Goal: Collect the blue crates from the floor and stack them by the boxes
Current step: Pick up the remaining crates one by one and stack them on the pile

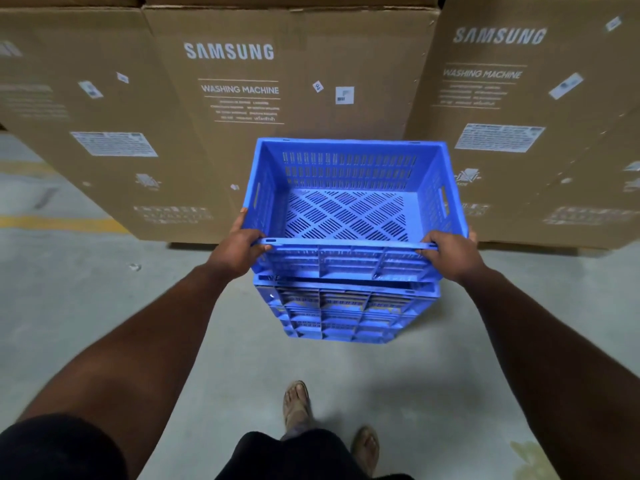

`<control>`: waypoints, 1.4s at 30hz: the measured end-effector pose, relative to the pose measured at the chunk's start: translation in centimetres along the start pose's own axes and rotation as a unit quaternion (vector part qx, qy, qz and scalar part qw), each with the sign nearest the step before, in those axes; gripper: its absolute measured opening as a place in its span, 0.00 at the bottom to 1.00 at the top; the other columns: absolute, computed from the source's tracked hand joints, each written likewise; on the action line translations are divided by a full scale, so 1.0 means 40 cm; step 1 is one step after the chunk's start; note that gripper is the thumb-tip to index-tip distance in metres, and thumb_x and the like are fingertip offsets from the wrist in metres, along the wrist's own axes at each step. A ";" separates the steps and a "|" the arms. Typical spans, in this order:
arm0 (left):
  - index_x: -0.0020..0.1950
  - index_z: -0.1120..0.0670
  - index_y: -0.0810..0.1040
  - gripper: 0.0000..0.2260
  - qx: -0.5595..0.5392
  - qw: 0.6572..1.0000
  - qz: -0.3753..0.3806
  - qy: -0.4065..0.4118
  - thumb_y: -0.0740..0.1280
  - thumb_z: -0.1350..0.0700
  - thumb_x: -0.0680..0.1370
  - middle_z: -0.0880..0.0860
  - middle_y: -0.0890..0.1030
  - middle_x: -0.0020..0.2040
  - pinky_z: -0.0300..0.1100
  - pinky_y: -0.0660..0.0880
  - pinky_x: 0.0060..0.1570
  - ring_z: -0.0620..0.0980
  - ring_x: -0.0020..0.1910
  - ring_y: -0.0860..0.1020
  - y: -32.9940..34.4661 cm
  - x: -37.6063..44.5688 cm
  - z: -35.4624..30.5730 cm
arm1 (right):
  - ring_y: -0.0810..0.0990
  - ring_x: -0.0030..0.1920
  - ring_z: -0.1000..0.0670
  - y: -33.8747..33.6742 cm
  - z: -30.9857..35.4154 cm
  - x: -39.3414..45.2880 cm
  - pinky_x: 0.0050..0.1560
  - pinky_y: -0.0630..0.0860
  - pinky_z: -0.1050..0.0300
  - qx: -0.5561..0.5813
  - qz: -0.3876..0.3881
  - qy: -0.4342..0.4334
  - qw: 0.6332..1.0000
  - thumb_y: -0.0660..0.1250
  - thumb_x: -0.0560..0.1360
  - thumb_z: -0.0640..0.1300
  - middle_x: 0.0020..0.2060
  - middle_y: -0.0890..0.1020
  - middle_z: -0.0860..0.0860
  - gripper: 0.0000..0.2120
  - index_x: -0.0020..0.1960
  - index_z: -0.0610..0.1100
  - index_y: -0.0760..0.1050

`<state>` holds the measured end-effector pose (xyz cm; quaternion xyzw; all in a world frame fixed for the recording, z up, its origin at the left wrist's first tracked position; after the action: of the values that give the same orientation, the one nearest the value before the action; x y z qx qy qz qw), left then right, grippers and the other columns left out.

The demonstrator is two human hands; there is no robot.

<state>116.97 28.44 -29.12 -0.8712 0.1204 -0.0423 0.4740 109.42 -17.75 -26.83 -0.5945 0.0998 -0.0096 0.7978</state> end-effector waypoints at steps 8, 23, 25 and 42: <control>0.48 0.49 0.77 0.04 -0.003 1.000 -0.004 0.009 0.70 0.50 0.80 0.63 0.74 0.71 0.47 0.69 0.68 0.40 0.81 0.42 0.008 -0.082 -0.016 | 0.81 0.58 0.44 -0.001 -0.002 -0.061 0.75 0.45 0.41 -0.008 0.017 -0.005 1.000 0.66 0.80 0.56 0.47 0.85 0.49 0.09 0.50 0.52 0.76; 0.52 0.60 0.80 0.09 0.042 0.998 0.020 0.046 0.67 0.54 0.82 0.60 0.82 0.52 0.51 0.58 0.75 0.53 0.83 0.43 0.008 -0.022 -0.017 | 0.82 0.56 0.47 0.007 -0.007 -0.039 0.76 0.43 0.42 0.015 0.000 0.014 1.000 0.66 0.79 0.58 0.43 0.85 0.52 0.10 0.48 0.52 0.76; 0.50 0.59 0.79 0.09 0.043 0.998 0.006 0.052 0.67 0.53 0.81 0.58 0.82 0.49 0.53 0.60 0.76 0.53 0.83 0.44 0.016 -0.021 -0.014 | 0.82 0.55 0.47 0.008 -0.013 -0.030 0.76 0.44 0.42 0.014 -0.007 0.010 1.000 0.66 0.79 0.58 0.43 0.84 0.53 0.10 0.48 0.52 0.76; 0.45 0.59 0.78 0.08 -0.002 0.998 -0.026 0.057 0.71 0.55 0.79 0.57 0.81 0.47 0.49 0.62 0.72 0.52 0.83 0.47 0.024 -0.038 -0.013 | 0.83 0.52 0.48 0.015 -0.006 -0.053 0.75 0.38 0.49 0.046 -0.027 0.015 0.998 0.70 0.77 0.57 0.40 0.85 0.52 0.10 0.43 0.52 0.76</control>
<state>115.25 27.89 -29.55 -0.8714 0.1245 -0.1034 0.4630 107.23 -17.51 -27.14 -0.5593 0.0947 -0.0445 0.8223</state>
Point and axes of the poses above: each hand's wrist, its own x-axis towards the middle knuckle, its own y-axis out of the palm, z = x × y, the point moved 1 cm from there along x, towards the middle knuckle
